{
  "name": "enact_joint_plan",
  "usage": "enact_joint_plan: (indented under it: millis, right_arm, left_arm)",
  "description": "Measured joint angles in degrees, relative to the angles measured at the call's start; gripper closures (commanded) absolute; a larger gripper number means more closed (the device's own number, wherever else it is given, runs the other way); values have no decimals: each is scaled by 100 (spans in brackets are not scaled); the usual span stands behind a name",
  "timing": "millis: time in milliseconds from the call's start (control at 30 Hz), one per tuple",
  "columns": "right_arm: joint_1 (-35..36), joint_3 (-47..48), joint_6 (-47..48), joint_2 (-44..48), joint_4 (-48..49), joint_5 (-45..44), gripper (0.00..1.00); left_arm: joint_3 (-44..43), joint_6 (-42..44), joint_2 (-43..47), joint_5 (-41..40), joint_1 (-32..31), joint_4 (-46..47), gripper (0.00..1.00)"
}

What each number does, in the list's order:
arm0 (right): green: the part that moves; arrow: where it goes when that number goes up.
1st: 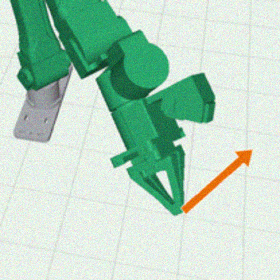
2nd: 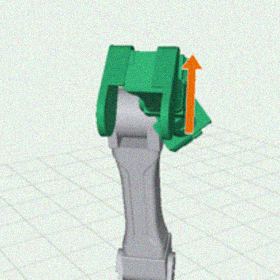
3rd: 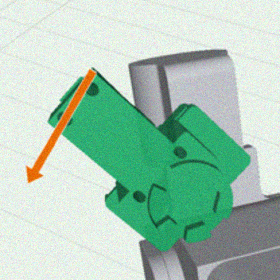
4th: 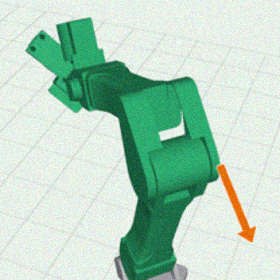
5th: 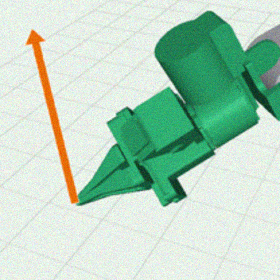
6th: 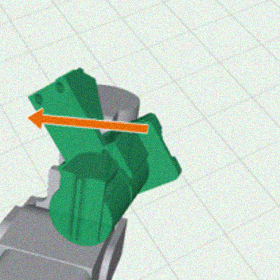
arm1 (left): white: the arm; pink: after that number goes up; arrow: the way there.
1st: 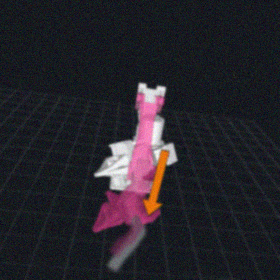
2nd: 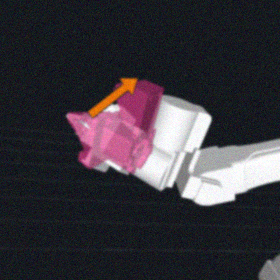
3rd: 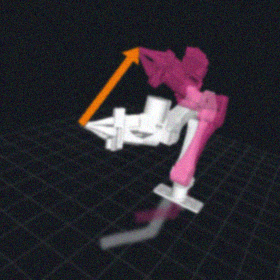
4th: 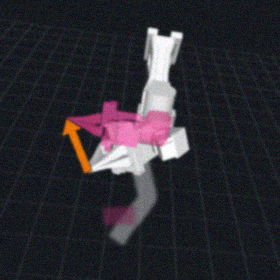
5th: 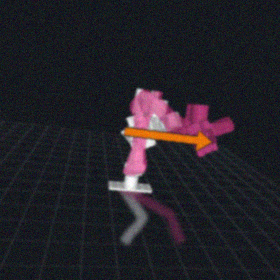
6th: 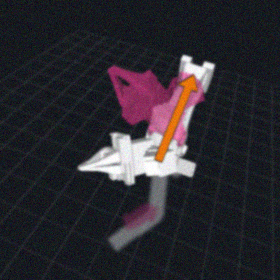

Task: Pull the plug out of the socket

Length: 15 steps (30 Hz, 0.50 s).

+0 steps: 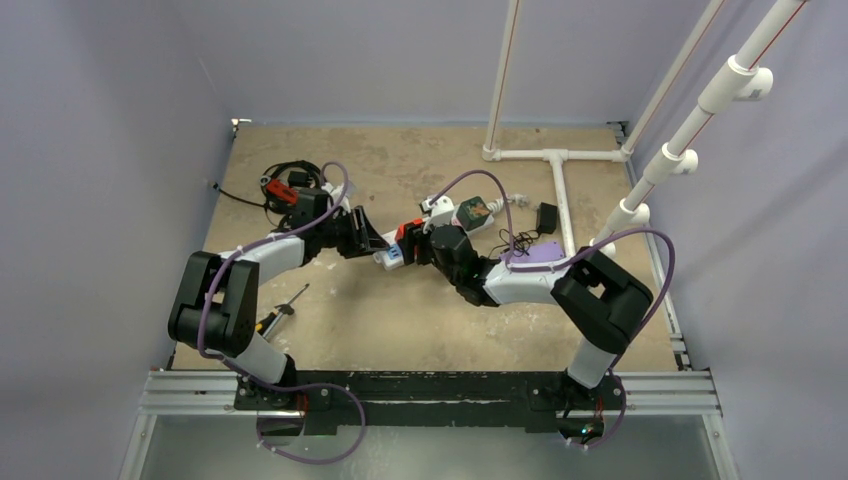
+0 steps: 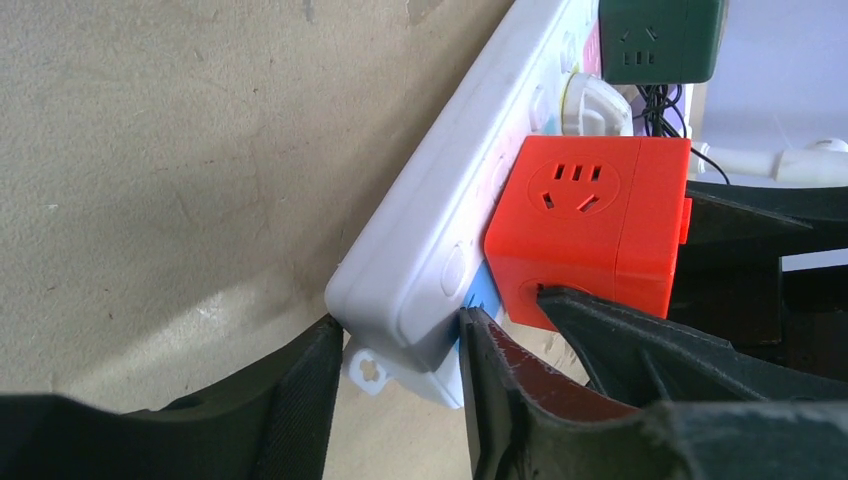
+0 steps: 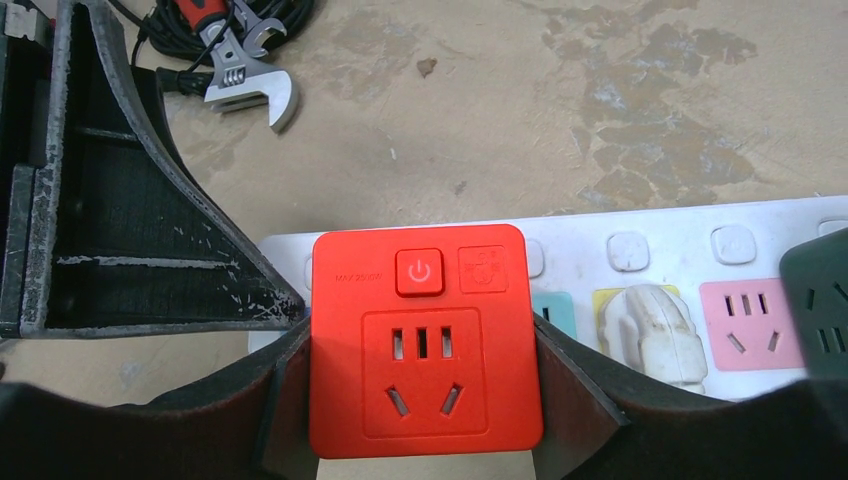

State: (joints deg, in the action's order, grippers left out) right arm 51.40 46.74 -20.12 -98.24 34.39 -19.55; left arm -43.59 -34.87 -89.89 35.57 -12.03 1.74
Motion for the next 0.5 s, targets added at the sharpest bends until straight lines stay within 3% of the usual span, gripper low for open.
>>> enact_joint_plan:
  millis: [233, 500]
  right_arm:
    - [-15, -2, 0, 2, 15, -2, 100]
    - [94, -7, 35, 4, 37, -260, 100]
  left_arm:
    - [35, -70, 0, 11, 13, 140, 85]
    - [37, -114, 0, 33, 15, 208, 100]
